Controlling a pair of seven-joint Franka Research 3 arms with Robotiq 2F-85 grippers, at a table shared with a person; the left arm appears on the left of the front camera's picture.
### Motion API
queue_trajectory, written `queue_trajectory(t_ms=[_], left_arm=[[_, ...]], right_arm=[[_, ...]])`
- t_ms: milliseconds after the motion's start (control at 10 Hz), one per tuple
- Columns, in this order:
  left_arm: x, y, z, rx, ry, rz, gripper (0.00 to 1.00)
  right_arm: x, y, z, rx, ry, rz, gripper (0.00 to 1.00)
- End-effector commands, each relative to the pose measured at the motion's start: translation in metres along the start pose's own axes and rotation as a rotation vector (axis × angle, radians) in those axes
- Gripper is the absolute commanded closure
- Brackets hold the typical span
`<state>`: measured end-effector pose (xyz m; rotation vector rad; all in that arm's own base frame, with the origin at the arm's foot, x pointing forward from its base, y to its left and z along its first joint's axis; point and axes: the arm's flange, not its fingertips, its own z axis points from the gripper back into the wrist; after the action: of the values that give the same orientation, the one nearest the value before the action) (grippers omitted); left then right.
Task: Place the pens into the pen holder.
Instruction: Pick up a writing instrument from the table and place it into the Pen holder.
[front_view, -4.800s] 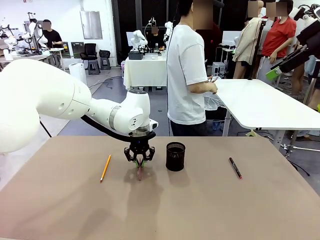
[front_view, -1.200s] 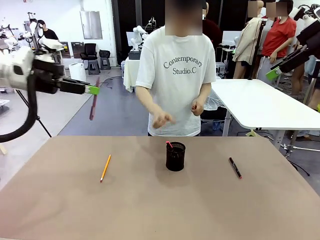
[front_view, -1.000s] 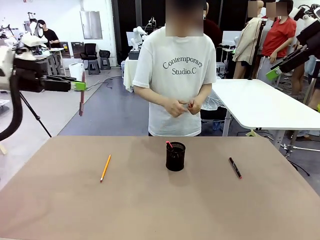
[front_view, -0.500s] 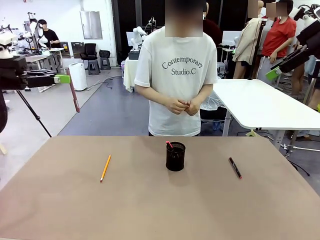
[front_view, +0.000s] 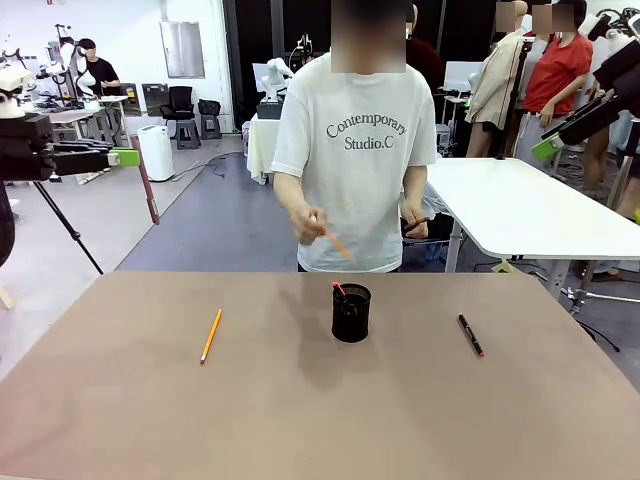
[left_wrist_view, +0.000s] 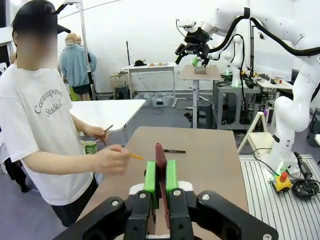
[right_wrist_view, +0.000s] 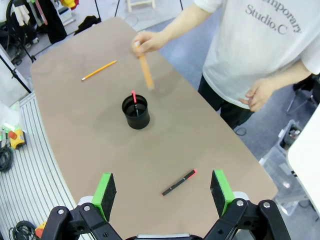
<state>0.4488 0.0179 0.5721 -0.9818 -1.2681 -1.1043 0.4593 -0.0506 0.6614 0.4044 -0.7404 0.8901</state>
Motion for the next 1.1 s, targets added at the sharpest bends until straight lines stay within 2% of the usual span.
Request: queue_trajectory(t_ms=[0,1000], left_arm=[[0.0025,-0.0001,0.0008,-0.01,0.0,-0.006,1.0],[0.0025,-0.0001,0.0008,-0.01,0.0,-0.006,1.0]], right_arm=[[0.0012,0.0003,0.0007,0.005,-0.015,0.004,0.0],[0.0012,0.0003,0.0007,0.005,-0.015,0.004,0.0]])
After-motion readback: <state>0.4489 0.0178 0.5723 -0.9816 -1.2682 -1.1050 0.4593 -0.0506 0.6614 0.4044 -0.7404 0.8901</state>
